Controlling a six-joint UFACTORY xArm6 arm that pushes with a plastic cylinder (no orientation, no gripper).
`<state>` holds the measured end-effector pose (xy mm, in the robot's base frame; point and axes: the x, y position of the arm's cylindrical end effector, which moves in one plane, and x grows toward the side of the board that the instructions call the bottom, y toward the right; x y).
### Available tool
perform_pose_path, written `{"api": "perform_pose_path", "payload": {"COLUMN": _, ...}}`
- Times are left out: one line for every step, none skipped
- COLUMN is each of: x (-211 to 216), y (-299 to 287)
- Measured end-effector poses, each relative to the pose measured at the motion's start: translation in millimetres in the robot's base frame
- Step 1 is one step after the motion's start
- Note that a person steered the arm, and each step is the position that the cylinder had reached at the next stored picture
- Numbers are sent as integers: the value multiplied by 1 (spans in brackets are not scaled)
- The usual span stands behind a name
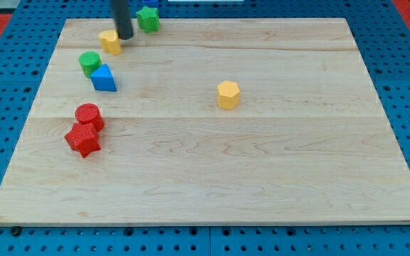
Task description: Move the yellow heart to the right side of the board
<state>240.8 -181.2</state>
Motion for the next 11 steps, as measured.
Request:
{"api": "perform_pose_path", "payload": {"x": -36, "y": -29}}
{"api": "perform_pose_path", "payload": {"x": -24, "y": -80}}
{"api": "perform_pose_path", "payload": {"x": -14, "y": -54}}
{"api": "perform_pose_path", "payload": {"x": 5, "y": -23}}
{"api": "perform_pose_path", "payload": {"x": 21, "y": -35}}
{"api": "perform_pose_path", "payload": {"x": 22, "y": -35}}
{"api": "perform_pose_path", "payload": {"x": 38, "y": -37}}
{"api": "perform_pose_path", "payload": {"x": 47, "y": -27}}
{"api": "perform_pose_path", "payload": {"x": 47, "y": 14}}
{"api": "perform_pose_path", "payload": {"x": 48, "y": 62}}
{"api": "perform_pose_path", "payload": {"x": 55, "y": 100}}
